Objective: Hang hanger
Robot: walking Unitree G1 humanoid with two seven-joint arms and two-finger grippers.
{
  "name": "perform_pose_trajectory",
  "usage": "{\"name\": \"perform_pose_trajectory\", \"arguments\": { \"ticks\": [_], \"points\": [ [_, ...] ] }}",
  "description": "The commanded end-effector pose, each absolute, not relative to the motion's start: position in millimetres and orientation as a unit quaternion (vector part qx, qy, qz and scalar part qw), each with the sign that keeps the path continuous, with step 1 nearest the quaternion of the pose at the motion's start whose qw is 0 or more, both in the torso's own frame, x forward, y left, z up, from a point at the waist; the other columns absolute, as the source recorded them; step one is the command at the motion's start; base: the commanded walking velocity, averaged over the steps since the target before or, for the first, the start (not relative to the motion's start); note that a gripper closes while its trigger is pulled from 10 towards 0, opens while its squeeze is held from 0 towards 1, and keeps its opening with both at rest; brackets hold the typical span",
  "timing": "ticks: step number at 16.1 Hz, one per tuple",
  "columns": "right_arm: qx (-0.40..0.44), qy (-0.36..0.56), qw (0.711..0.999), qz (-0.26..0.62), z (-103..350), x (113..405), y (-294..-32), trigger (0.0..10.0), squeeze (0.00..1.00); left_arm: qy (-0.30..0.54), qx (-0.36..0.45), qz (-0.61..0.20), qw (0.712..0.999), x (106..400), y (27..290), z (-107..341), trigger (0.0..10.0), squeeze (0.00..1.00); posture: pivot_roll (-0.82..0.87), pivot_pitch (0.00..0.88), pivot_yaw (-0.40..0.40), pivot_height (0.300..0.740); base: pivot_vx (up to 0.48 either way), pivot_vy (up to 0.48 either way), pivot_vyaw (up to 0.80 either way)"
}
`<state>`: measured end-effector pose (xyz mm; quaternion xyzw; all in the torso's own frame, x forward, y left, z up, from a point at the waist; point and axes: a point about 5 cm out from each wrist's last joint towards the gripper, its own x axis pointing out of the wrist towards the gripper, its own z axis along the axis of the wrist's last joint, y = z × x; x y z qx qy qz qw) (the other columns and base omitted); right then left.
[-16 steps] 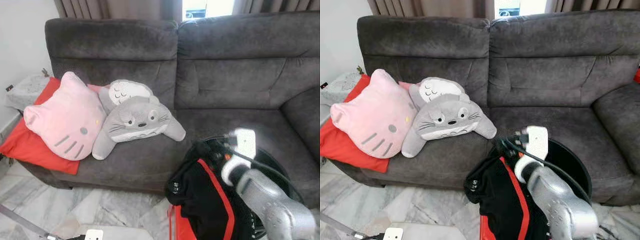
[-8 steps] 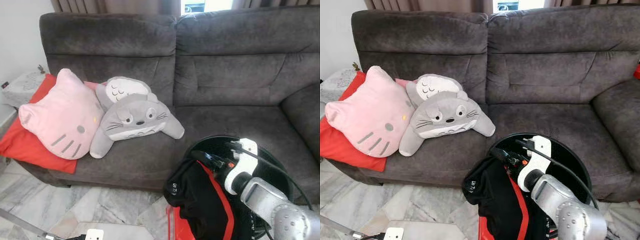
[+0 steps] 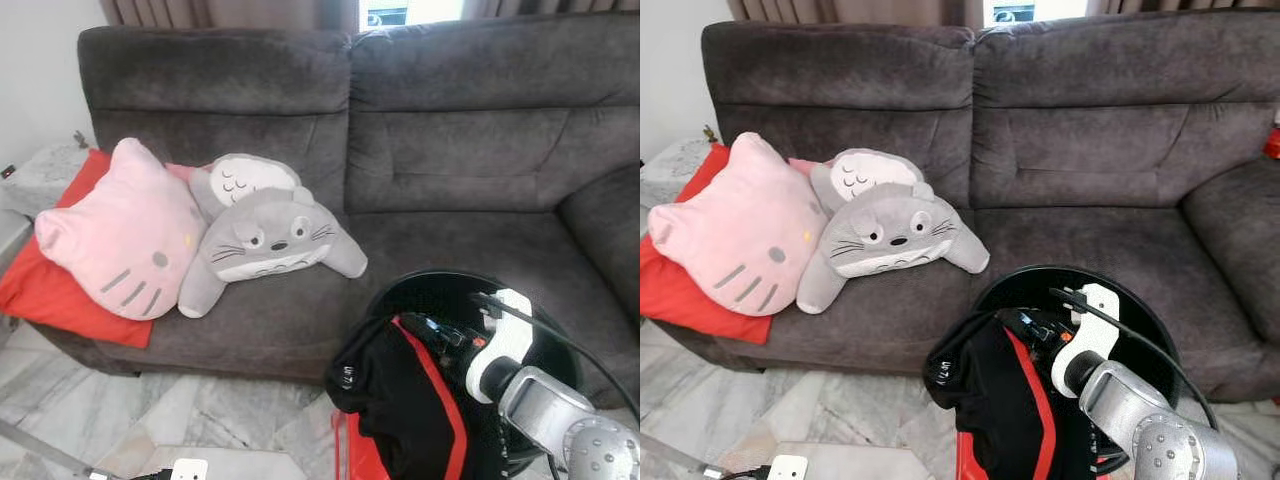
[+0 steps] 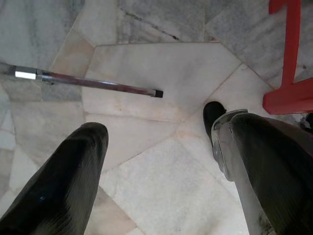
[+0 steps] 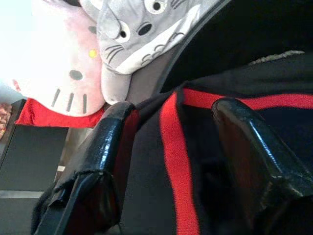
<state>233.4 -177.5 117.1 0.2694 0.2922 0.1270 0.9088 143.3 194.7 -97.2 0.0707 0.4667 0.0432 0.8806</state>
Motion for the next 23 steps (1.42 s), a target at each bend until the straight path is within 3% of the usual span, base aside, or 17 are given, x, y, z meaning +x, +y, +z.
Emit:
{"name": "perform_pose_trajectory", "arguments": {
  "ticks": [1,9,17,18,23],
  "points": [
    [0.264,0.297,0.908,0.129,116,236,-176,10.0,0.00,0.475,0.076,0.042,0.876,141,198,-98,10.0,0.00,-0.20,0.000,0.068,0.740,0.000,0.000,0.00],
    [0.274,0.310,0.891,0.188,110,233,-163,10.0,0.00,0.476,0.079,0.042,0.875,140,199,-98,10.0,0.00,-0.19,0.000,0.066,0.740,0.000,0.000,0.00],
    [0.283,0.315,0.886,0.186,103,231,-162,10.0,0.00,0.476,0.079,0.039,0.875,140,199,-98,10.0,0.00,-0.20,0.000,0.069,0.740,0.000,0.000,0.00],
    [0.288,0.309,0.886,0.189,104,234,-160,0.0,0.00,0.477,0.077,0.039,0.875,140,199,-98,10.0,0.00,-0.19,0.000,0.069,0.740,0.000,0.000,0.00],
    [0.296,0.303,0.884,0.196,107,236,-156,0.0,0.00,0.478,0.077,0.039,0.874,140,200,-98,10.0,0.00,-0.19,0.000,0.074,0.740,0.000,0.000,0.00]
  ]
}}
